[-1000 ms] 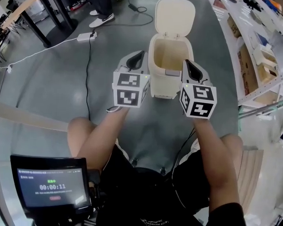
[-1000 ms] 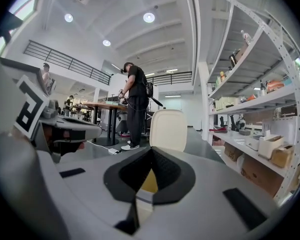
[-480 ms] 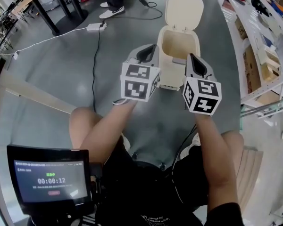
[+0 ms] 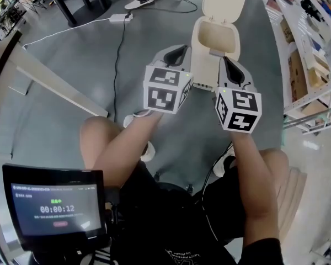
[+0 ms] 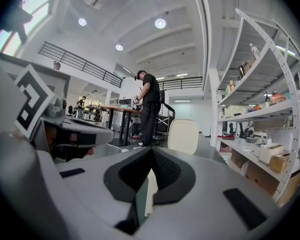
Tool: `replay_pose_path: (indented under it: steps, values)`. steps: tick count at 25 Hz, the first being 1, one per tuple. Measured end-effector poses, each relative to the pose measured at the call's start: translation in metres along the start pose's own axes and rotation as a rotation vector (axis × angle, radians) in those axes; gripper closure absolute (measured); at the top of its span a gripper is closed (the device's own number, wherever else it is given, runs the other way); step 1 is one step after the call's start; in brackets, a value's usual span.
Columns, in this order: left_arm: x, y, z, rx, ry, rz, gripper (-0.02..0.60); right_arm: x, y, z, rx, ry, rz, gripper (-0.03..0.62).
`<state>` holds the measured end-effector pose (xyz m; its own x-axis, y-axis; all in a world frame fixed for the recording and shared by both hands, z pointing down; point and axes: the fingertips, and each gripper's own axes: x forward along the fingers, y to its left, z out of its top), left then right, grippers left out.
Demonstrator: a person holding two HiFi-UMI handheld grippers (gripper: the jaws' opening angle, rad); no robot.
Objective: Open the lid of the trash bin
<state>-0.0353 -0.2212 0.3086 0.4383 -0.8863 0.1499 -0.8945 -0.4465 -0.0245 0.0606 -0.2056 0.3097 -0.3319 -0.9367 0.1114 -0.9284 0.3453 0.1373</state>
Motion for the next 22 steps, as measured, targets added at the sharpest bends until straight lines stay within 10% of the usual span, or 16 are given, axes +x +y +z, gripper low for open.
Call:
replay_pose_path:
  steps: [22]
  values:
    - [-0.083,-0.045,-0.010,-0.055,-0.021,0.016,0.583,-0.084,0.028,-0.001,0.027,-0.017,0.011,0.591]
